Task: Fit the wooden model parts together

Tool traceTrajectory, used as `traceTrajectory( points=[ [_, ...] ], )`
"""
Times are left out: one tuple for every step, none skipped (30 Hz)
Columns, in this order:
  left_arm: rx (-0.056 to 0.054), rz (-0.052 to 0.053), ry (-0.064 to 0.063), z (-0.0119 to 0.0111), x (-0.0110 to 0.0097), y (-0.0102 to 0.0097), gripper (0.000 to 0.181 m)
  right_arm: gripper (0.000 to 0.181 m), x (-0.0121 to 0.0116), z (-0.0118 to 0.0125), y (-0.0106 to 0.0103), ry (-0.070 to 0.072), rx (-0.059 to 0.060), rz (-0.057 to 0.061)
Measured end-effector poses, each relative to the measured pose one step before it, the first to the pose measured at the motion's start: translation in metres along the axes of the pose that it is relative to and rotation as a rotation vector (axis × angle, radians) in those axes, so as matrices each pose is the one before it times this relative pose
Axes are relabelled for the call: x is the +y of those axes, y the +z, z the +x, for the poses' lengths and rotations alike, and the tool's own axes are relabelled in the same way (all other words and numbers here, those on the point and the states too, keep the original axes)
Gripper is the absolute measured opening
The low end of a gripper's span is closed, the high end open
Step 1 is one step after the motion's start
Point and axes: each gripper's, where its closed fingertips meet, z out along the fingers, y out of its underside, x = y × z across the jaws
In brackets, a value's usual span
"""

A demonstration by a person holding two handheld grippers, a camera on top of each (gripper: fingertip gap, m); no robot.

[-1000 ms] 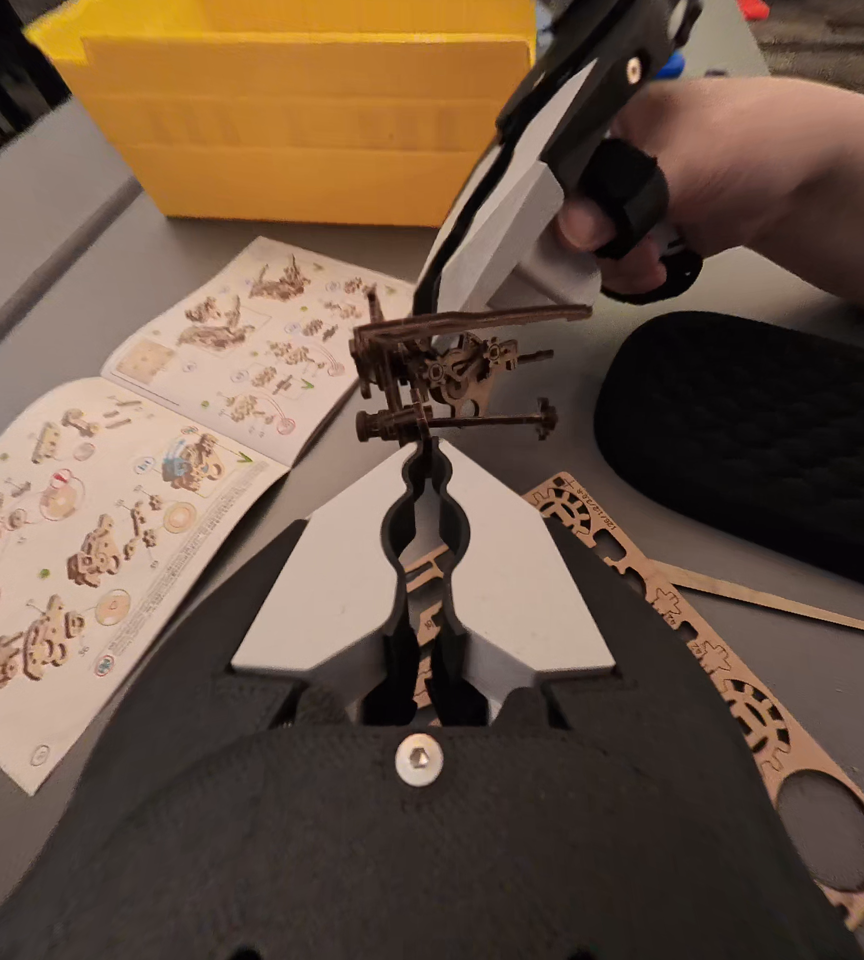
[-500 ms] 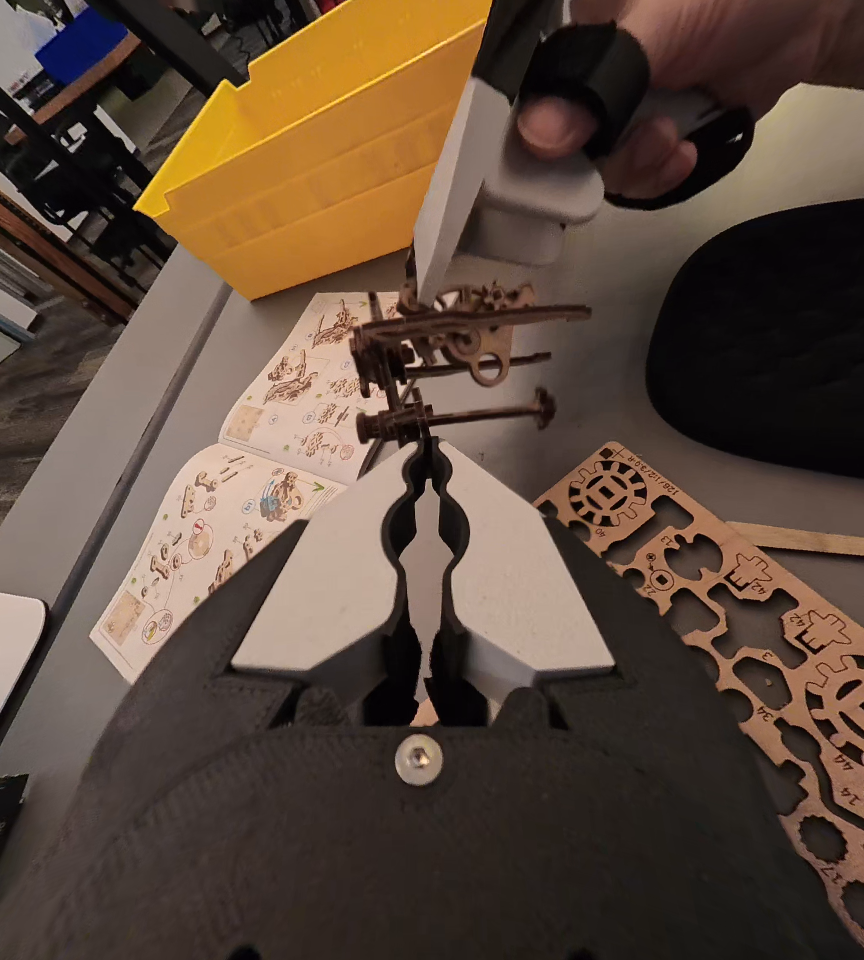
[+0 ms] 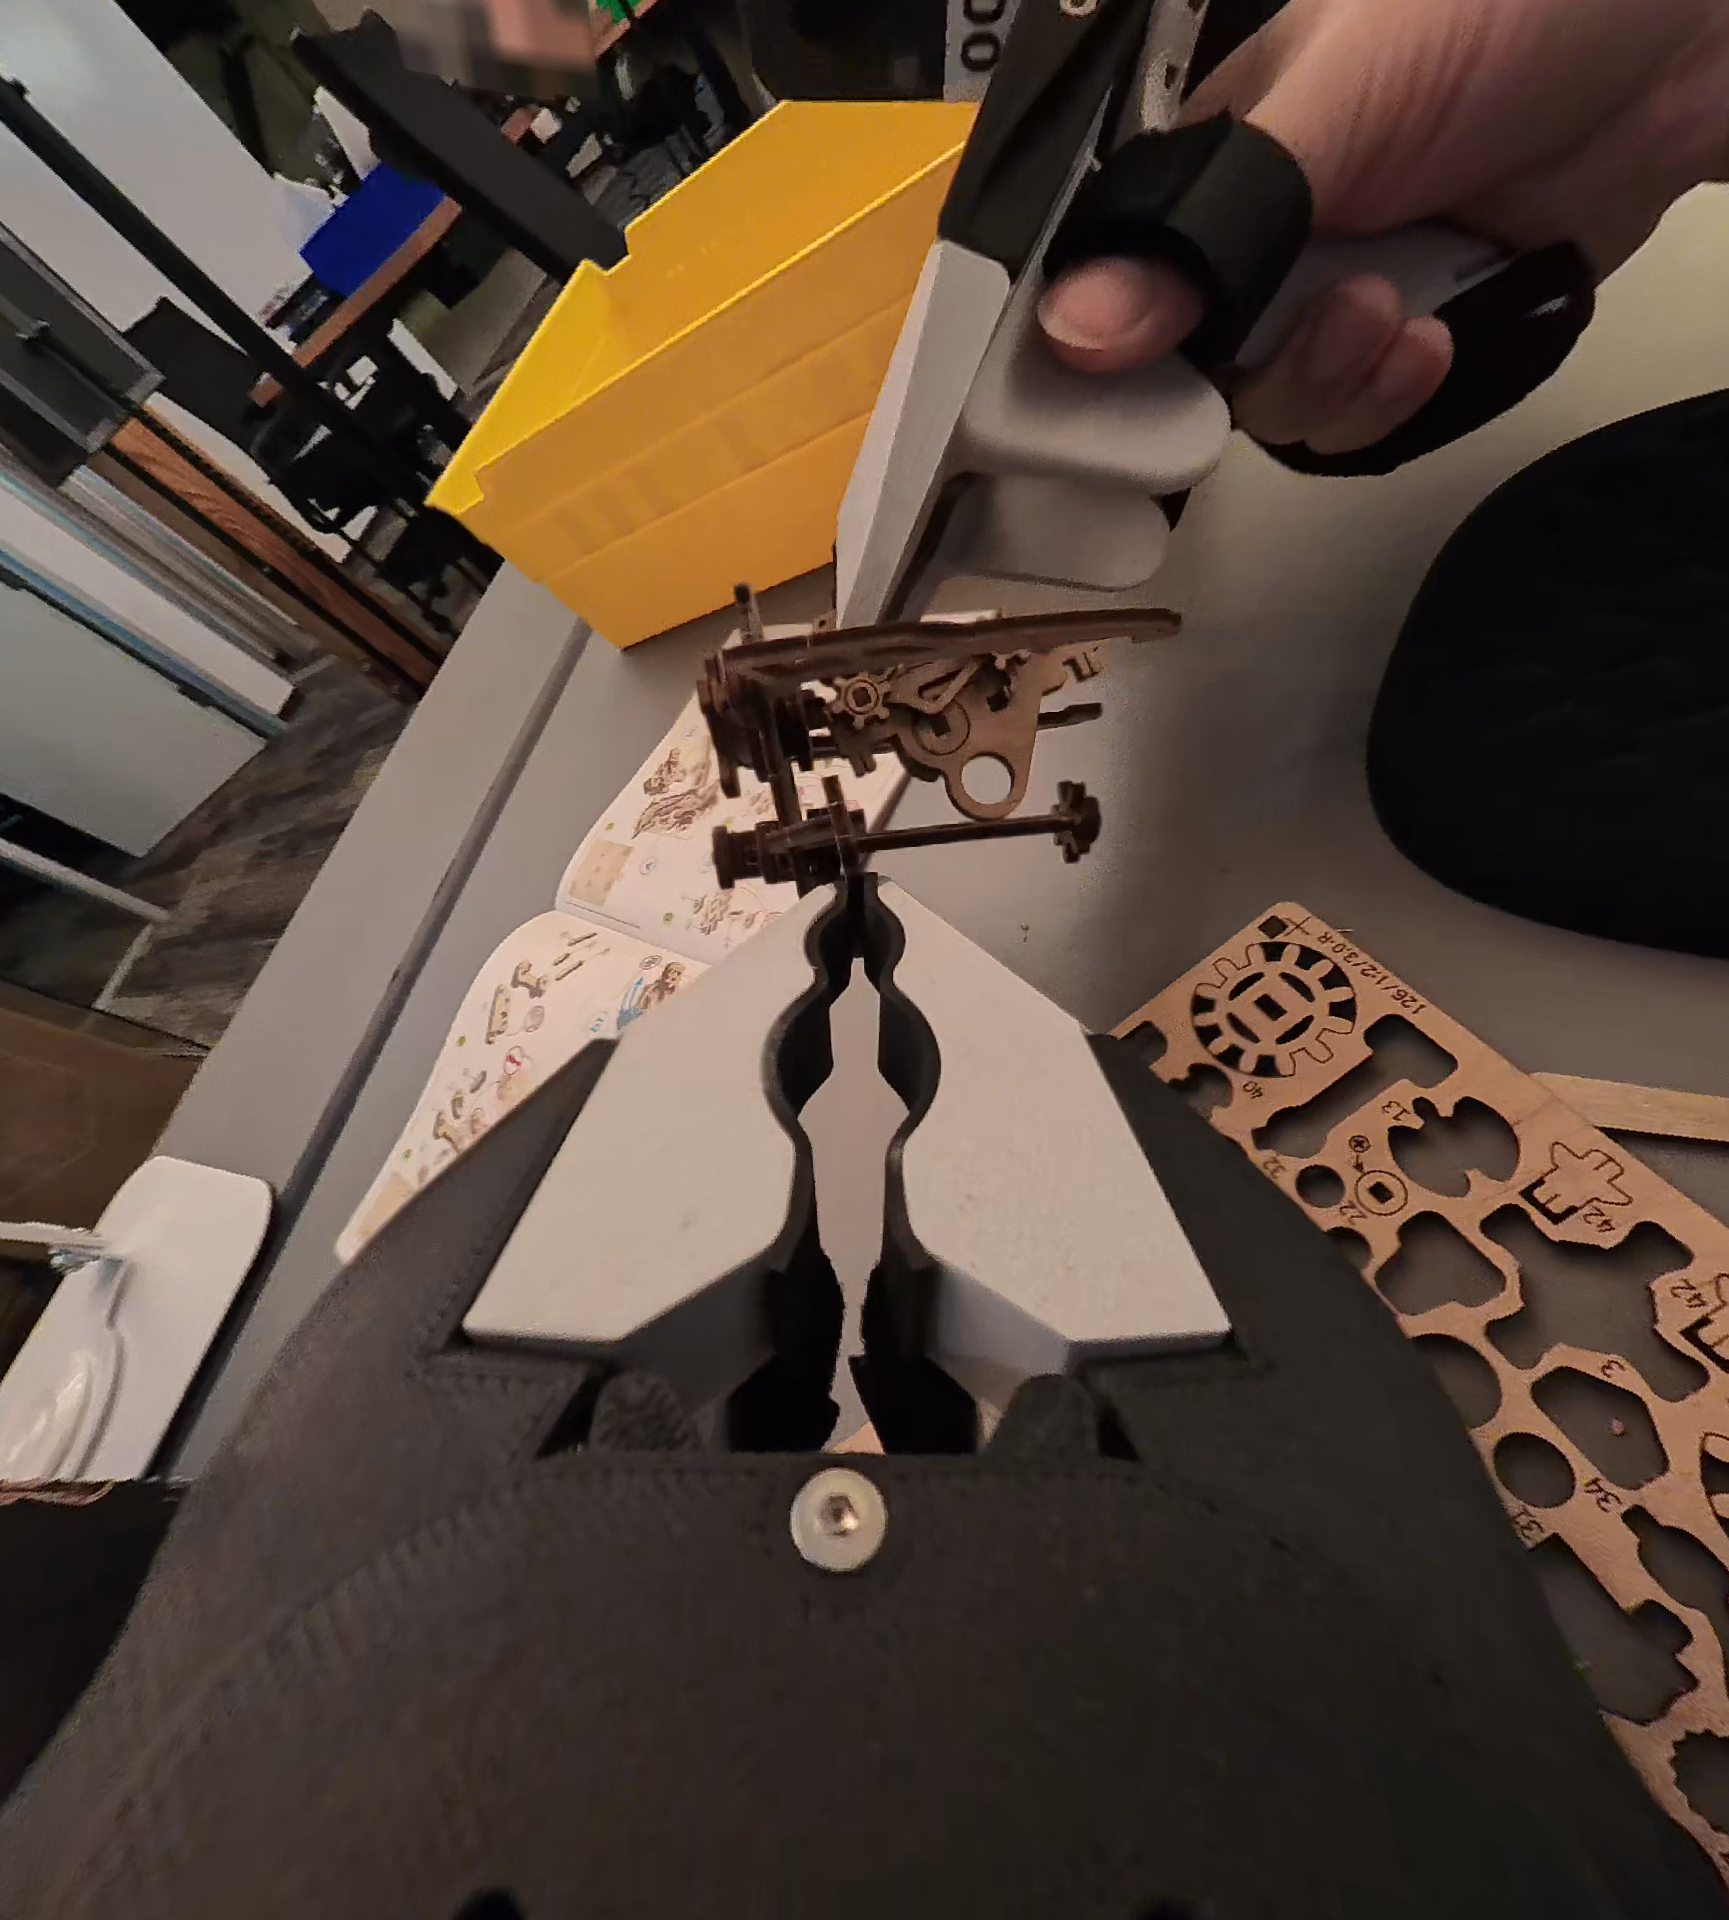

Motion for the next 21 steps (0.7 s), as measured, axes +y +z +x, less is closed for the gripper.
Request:
traceTrajectory(
  points=[
    [-0.016, -0.0044, 0.0123, -0.00049, -0.0004, -0.00038, 0.0, 0.008, -0.00002, -0.00001, -0.00019, -0.0069, 0.0032, -0.0029],
    [-0.0146, -0.0025, 0.0049, -0.00052, -0.00065, -0.00045, 0.0, 0.008, -0.00158, -0.00106, -0.0006, -0.0047, -0.0036, 0.0081],
    [-0.0031, 0.0023, -0.0005, 0.00091, -0.00173, -0.0004, 0.0, 0.008, -0.00261, -0.00075, -0.00069, -0.0033, -0.0025, 0.0145],
    [-0.003, 0.0069, 0.0023, 0.00054, -0.00267, -0.00056, 0.0, 0.009, -0.00229, -0.00224, -0.00005, -0.0088, -0.0097, 0.0124],
    [-0.0148, 0.0067, 0.0091, -0.00167, -0.00298, -0.00063, 0.0, 0.009, -0.00077, -0.00198, 0.00066, -0.0158, -0.002, 0.0007],
    [-0.0163, 0.0027, 0.0109, -0.00242, -0.00239, -0.00073, 0.0, 0.008, -0.00029, 0.00001, 0.00098, -0.0161, 0.0207, -0.0042],
    [-0.0092, 0.0031, 0.0089, -0.00183, -0.00173, -0.0012, 0.0, 0.009, 0.00007, -0.00095, 0.00113, -0.0194, 0.0229, -0.0085],
    [-0.0039, 0.0064, 0.003, -0.00107, -0.00109, -0.00173, 0.0, 0.009, 0.00167, -0.00176, 0.0009, -0.0283, 0.0202, -0.0183],
    [-0.0039, 0.0045, -0.0074, -0.00123, -0.00005, -0.00185, 0.0, 0.009, 0.0027, 0.00073, 0.00023, -0.0282, 0.0352, -0.0184],
    [0.0029, -0.0007, -0.0132, -0.00033, 0.00072, -0.00124, 0.0, 0.009, 0.00268, -0.00019, 0.00001, -0.0071, 0.027, -0.0113],
    [0.0073, -0.0017, -0.0129, 0.00058, 0.0004, -0.00078, 0.0, 0.009, 0.00078, -0.00209, -0.00036, 0.0047, 0.0115, 0.0029],
    [0.0028, 0.0045, -0.0073, 0.00033, -0.00063, -0.00062, 0.0, 0.009, 0.00033, -0.00173, -0.00083, -0.0046, 0.0122, 0.0065],
    [0.0021, 0.008, -0.0016, 0.0004, -0.00165, -0.00035, 0.0, 0.009, 0.00024, -0.00117, -0.00144, -0.015, 0.014, 0.0058],
    [0.0051, 0.0058, -0.0004, 0.00112, -0.00206, 0.00002, 0.0, 0.009, 0.00005, -0.00103, -0.00189, -0.0095, 0.0122, 0.0088],
    [0.0048, 0.0071, 0.0019, 0.00143, -0.00218, 0.00009, 0.0, 0.009, -0.00061, -0.00166, -0.00187, 0.0003, 0.0048, 0.0135],
    [0.0025, 0.0116, 0.0046, 0.00148, -0.00244, 0.00009, 0.0, 0.009, -0.00063, -0.00225, -0.00155, -0.0006, -0.0008, 0.0139],
    [0.0012, 0.0125, 0.0058, 0.00148, -0.00221, -0.00002, 0.0, 0.009, 0.00027, -0.00207, -0.00132, -0.0085, -0.0013, 0.008],
    [0.001, 0.0061, 0.0116, 0.00148, -0.00069, -0.00024, 0.0, 0.009, 0.00103, -0.00046, -0.00112, -0.0083, 0.0062, 0.0044],
    [-0.0035, 0.0021, 0.0155, 0.00069, -0.00005, -0.00037, 0.0, 0.009, 0.00119, -0.00072, -0.00108, -0.0016, 0.0028, 0.0032],
    [-0.0016, 0.0064, 0.0179, 0.00068, -0.00053, -0.00033, 0.0, 0.009, 0.00009, -0.00142, -0.00113, -0.002, -0.0046, 0.01],
    [0.0017, 0.0072, 0.0115, 0.00088, -0.00064, -0.00032, 0.0, 0.009, -0.00035, -0.00131, -0.00112, 0.0019, -0.0063, 0.012]
  ],
)
